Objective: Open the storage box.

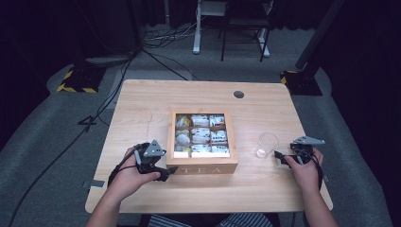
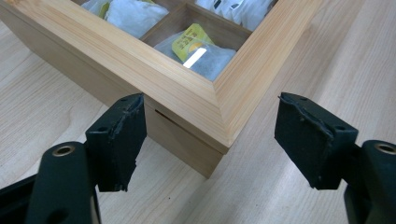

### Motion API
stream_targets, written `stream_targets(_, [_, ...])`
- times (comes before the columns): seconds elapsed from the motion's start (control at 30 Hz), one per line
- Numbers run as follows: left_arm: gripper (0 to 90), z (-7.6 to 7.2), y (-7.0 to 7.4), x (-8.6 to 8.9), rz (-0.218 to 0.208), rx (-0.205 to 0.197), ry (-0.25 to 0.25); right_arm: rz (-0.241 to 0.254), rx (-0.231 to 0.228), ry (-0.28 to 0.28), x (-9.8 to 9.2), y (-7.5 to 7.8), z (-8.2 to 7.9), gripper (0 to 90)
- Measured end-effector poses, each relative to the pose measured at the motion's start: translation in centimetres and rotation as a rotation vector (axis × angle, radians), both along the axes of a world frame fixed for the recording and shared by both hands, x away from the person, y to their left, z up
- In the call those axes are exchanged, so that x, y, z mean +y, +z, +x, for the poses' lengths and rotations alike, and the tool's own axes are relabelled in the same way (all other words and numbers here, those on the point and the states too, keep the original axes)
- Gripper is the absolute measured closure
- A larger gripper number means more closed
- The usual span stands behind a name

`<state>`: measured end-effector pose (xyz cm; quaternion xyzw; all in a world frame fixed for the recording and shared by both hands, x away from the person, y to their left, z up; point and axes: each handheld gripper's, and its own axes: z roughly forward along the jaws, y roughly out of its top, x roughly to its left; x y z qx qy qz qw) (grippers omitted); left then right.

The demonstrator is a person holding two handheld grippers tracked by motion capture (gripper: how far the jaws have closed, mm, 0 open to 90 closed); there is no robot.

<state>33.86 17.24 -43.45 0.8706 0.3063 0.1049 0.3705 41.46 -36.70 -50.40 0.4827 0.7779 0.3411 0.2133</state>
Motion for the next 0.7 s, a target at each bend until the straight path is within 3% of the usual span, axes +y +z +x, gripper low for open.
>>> stream_targets(0.27, [35.3, 0.17, -0.52, -0.01, 0.048, 0.011, 0.006, 0.0, 0.0, 0.0, 0.01, 0.0, 0.0, 14.8])
stream_targets(0.57, [38.0, 0.13, -0.38, -0.01, 0.052, 0.023, 0.013, 0.0, 0.0, 0.0, 0.01, 0.0, 0.0, 14.8])
stream_targets(0.7, [42.4, -0.09, 0.08, -0.36, 0.077, 0.021, 0.022, 0.0, 0.0, 0.0, 0.01, 0.0, 0.0, 14.8])
